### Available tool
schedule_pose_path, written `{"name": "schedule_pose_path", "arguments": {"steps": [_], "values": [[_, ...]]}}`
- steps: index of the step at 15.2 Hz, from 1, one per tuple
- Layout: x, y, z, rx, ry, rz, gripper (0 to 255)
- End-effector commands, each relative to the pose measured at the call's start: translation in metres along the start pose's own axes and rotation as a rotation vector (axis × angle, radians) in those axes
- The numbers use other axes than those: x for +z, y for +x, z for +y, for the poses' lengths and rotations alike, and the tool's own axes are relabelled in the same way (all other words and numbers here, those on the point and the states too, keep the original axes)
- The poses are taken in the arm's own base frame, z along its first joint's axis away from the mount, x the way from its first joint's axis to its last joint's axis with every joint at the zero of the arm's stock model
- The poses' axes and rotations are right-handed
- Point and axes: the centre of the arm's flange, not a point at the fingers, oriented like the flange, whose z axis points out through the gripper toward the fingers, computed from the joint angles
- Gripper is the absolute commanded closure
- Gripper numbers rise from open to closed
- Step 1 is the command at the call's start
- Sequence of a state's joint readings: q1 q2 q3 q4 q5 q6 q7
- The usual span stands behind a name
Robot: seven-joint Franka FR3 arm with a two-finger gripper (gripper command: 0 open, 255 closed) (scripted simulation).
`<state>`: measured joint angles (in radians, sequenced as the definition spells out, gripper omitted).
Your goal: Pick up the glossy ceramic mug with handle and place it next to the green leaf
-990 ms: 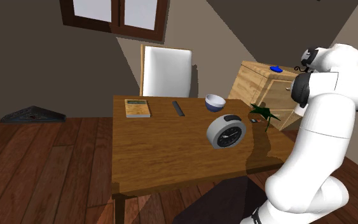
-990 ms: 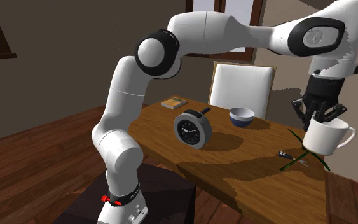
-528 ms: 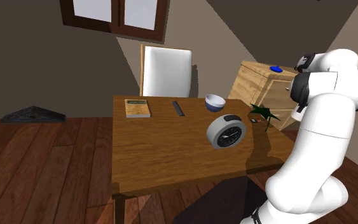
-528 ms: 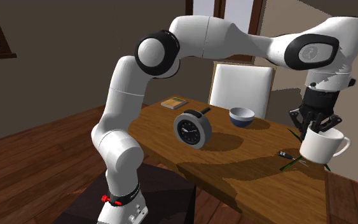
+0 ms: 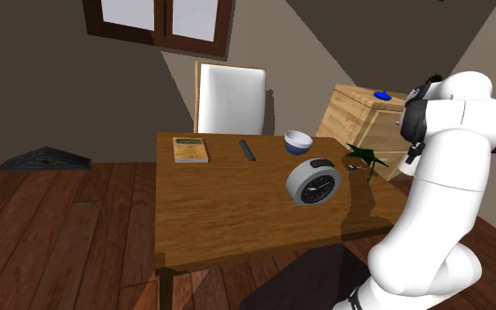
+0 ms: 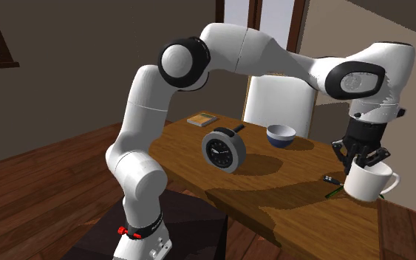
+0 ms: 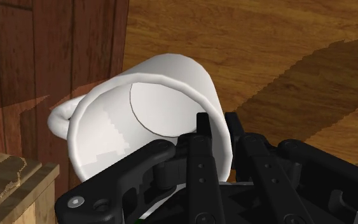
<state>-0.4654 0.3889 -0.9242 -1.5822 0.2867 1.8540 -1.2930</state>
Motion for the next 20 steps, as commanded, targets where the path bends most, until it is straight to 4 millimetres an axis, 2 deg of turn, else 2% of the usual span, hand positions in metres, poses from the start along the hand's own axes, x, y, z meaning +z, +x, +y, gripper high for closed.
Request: {"name": "schedule_pose_path", "arguments": {"steps": [1, 20], "values": [[0.01, 0.0, -0.001, 0.0, -0.001, 0.0, 255], [0.11, 0.002, -0.006, 0.0, -0.001, 0.0, 255]]}}
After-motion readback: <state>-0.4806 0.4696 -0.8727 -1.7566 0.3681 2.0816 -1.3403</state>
